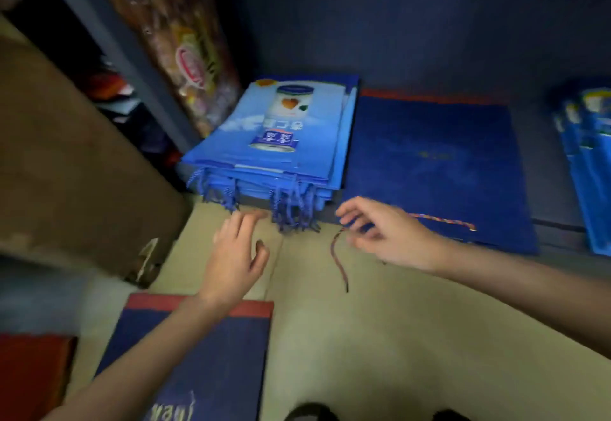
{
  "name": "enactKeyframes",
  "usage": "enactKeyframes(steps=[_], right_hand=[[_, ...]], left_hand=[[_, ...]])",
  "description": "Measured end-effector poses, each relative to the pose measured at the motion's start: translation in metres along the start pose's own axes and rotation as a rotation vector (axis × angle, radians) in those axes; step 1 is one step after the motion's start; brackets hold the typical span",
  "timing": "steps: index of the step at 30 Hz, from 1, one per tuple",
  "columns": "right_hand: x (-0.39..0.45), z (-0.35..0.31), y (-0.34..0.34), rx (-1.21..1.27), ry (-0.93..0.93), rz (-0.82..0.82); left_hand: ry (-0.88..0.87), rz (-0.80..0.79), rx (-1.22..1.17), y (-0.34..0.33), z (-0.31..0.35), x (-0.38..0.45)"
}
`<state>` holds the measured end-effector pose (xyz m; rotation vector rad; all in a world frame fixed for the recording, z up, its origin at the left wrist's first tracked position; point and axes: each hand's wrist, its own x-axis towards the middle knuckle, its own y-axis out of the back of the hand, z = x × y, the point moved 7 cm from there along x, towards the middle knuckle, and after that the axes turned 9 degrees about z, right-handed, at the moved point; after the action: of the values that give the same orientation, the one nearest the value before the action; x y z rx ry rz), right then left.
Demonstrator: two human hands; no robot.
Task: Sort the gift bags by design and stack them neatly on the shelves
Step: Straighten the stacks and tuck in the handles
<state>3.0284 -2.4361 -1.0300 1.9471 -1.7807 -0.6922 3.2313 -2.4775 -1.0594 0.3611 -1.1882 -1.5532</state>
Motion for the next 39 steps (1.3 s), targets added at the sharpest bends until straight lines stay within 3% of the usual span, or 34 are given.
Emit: enactKeyframes(steps=[2,4,6,10,14,17,20,22,25,28,31,33,37,39], right_hand=[[0.015,-0.017,-0.071,-0.016,-0.02,-0.193],[0.02,-0.021,-0.136,-0.04,-0.09,-0.355],[0.016,-0.013,-0.185,-0.113,-0.177,-0.487],[-0.003,0.018,-0.214,-0.023,-0.448,-0.521],[-0.014,0.026,-0.228,0.42,-0.643,-0.33],[-0.014,0.027,-0.242,0.589,-0.75,-0.152],[-0.003,0.018,-0.235,0.589,-0.668,-0.089],[0.007,0.005,-0.217,0.574,-0.547,-0.112],[0.017,-0.021,-0.177,0.557,-0.361,-0.247],[0.014,-0.031,-0.133,0.53,-0.304,-0.411],[0.018,-0.025,-0.079,0.422,-0.24,-0.34],[0.021,-0.017,-0.052,0.343,-0.2,-0.263],[0.011,0.007,-0.054,0.212,-0.225,-0.294],[0.003,0.019,-0.062,0.162,-0.25,-0.318]], left_hand=[[0.073,-0.312,0.131,-0.002,-0.059,-0.039],[0.122,-0.764,0.334,-0.013,-0.108,-0.088],[0.128,-0.993,0.464,-0.016,-0.134,-0.121],[0.071,-0.923,0.546,-0.029,-0.141,-0.127],[0.027,-0.928,0.674,-0.041,-0.139,-0.113],[0.118,-0.963,0.639,-0.037,-0.147,-0.109],[0.141,-0.988,0.496,-0.023,-0.144,-0.1],[0.152,-0.919,0.352,-0.005,-0.134,-0.079],[0.143,-0.691,0.109,0.032,-0.103,-0.037],[0.107,-0.439,-0.139,0.063,-0.054,0.016],[-0.041,-0.252,-0.326,0.081,-0.004,0.07],[-0.041,-0.38,-0.275,0.053,0.015,0.086],[0.165,-1.116,0.171,-0.041,0.0,0.016],[0.169,-1.237,0.391,-0.062,-0.022,-0.022]])
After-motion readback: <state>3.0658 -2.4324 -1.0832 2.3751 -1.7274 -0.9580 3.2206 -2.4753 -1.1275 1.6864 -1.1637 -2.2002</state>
